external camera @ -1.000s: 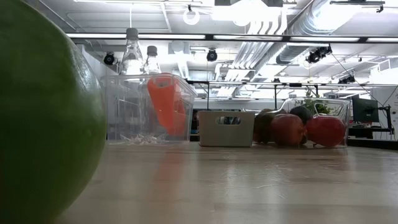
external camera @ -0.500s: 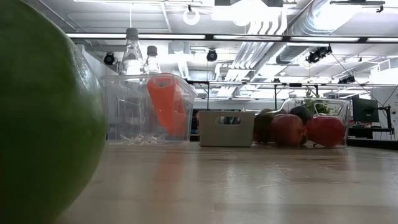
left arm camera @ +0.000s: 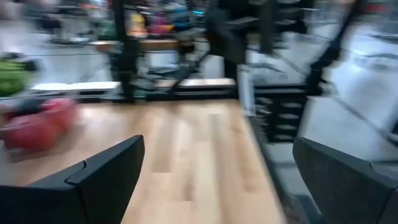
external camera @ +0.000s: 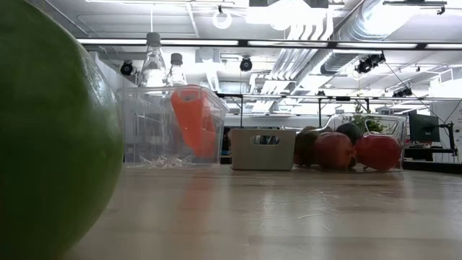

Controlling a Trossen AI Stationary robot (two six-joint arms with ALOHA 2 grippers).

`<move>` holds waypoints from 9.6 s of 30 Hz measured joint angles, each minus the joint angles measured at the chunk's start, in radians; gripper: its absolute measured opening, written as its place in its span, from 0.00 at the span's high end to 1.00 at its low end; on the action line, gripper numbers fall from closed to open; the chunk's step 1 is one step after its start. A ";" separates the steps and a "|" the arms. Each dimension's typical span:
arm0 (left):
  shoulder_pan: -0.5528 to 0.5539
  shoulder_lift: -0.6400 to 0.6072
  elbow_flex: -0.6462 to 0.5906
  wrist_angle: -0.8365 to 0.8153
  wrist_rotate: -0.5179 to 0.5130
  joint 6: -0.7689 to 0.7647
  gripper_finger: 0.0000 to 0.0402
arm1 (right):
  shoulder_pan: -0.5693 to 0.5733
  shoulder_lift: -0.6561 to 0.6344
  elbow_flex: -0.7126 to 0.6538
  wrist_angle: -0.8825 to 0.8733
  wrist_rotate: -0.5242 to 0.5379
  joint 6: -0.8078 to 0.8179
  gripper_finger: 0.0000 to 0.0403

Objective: Pick & Place Food Item
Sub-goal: Put the green apple into the right transparent bin, then return to Home Position

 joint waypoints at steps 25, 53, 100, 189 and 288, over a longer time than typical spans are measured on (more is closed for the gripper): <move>-0.040 0.223 0.000 -0.115 0.144 -0.095 0.00 | 0.001 0.000 0.000 -0.025 -0.029 -0.001 0.66; 0.030 0.381 0.000 0.015 0.234 -0.139 0.00 | 0.001 0.000 0.000 -0.025 -0.031 0.003 0.66; 0.144 -0.117 0.002 0.017 0.417 -0.069 0.09 | 0.066 0.175 0.000 0.551 0.058 -0.843 0.66; 0.421 -0.129 -0.001 -0.151 0.732 -0.197 0.09 | -0.303 0.173 0.000 0.342 0.045 -1.491 0.18; 0.409 -0.319 0.001 -0.300 0.643 -0.018 0.04 | -0.961 -0.531 -0.564 -0.124 0.203 -0.227 0.07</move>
